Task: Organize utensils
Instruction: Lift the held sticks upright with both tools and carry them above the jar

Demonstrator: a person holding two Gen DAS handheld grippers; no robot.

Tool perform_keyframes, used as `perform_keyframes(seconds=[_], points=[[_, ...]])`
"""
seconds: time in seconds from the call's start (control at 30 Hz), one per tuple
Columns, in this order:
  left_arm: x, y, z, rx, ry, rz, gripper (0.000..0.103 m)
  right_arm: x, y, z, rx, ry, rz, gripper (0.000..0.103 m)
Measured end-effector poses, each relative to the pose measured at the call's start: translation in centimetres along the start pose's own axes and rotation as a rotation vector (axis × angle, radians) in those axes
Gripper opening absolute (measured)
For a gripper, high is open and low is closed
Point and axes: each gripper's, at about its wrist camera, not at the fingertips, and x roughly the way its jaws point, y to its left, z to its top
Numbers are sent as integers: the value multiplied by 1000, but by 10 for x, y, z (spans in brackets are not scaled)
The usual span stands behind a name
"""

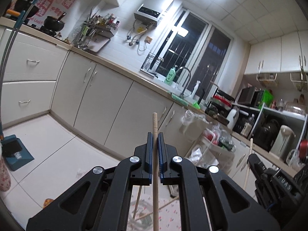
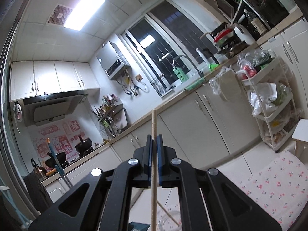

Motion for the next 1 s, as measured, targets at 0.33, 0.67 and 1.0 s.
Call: perform_keyframes(seconds=[0.33, 0.67, 1.0], points=[[50, 21, -15, -48, -34, 47, 5, 44, -7, -28, -42, -3, -13, 6], [85, 35, -31, -42, -89, 91, 5, 67, -14, -49, -83, 2, -26, 6], [100, 33, -53, -7, -89, 103, 5, 88, -13, -69, -146, -2, -25, 6]])
